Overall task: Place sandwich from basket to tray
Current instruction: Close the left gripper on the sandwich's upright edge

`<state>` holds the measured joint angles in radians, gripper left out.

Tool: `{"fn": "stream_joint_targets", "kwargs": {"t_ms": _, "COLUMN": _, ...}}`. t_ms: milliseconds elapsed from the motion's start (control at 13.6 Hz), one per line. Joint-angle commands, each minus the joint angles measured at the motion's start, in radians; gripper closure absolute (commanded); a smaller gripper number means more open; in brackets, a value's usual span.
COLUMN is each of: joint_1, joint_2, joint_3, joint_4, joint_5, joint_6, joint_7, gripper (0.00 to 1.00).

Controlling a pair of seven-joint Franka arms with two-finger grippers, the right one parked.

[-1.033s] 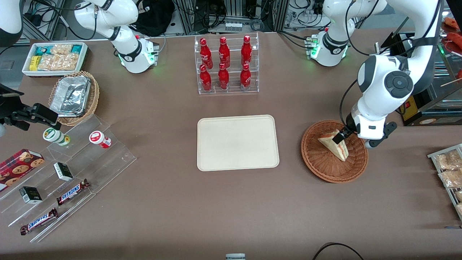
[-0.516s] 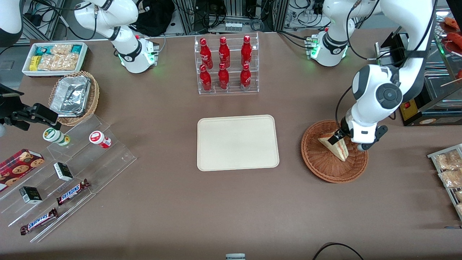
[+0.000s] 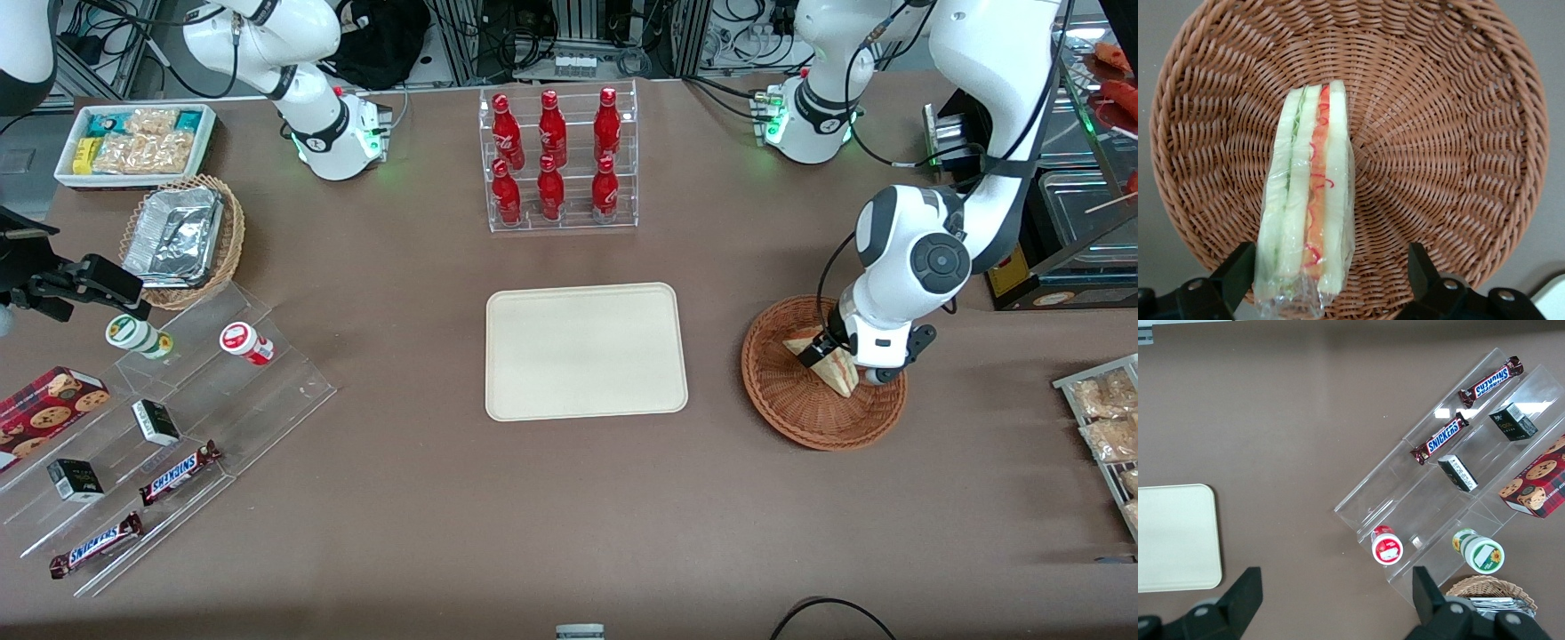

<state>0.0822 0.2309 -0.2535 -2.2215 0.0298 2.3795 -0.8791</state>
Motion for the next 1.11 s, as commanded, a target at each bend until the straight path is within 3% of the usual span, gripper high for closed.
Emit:
{"fn": "stream_joint_targets", "kwargs": {"t_ms": 0, "joint_1": 0.008, "joint_2": 0.01, "joint_3": -0.003, "joint_4": 0.0, "joint_5": 0.019, "joint_6": 0.017, "joint_7": -0.009, "gripper": 0.0}}
{"fn": "stream_joint_targets", "kwargs": {"t_ms": 74, "joint_1": 0.008, "joint_2": 0.016, "joint_3": -0.003, "joint_4": 0.0, "joint_5": 0.019, "joint_6": 0.017, "joint_7": -0.009, "gripper": 0.03}}
{"fn": "stream_joint_targets", "kwargs": {"t_ms": 148, "joint_1": 0.01, "joint_2": 0.021, "joint_3": -0.003, "joint_4": 0.002, "joint_5": 0.019, "joint_6": 0.017, "joint_7": -0.009, "gripper": 0.19}}
{"fn": "stream_joint_targets", "kwargs": {"t_ms": 295, "joint_1": 0.028, "joint_2": 0.018, "joint_3": -0.003, "joint_4": 0.0, "joint_5": 0.022, "joint_6": 0.015, "joint_7": 0.003, "gripper": 0.83}}
{"fn": "stream_joint_targets", "kwargs": {"t_ms": 369, "joint_1": 0.028, "joint_2": 0.015, "joint_3": -0.003, "joint_4": 0.003, "joint_5": 0.027, "joint_6": 0.01, "joint_7": 0.009, "gripper": 0.9}}
{"fn": "stream_joint_targets", "kwargs": {"t_ms": 590, "joint_1": 0.025, "joint_2": -0.022, "joint_3": -0.003, "joint_4": 0.014, "joint_5": 0.027, "joint_6": -0.029, "joint_7": 0.011, "gripper": 0.91}}
{"fn": "stream_joint_targets", "kwargs": {"t_ms": 811, "joint_1": 0.013, "joint_2": -0.079, "joint_3": -0.012, "joint_4": 0.142, "joint_5": 0.029, "joint_6": -0.263, "joint_7": 0.011, "gripper": 0.91}}
{"fn": "stream_joint_targets", "kwargs": {"t_ms": 1033, "joint_1": -0.04, "joint_2": -0.082, "joint_3": -0.065, "joint_4": 0.367, "joint_5": 0.039, "joint_6": -0.529, "joint_7": 0.099, "gripper": 0.92}}
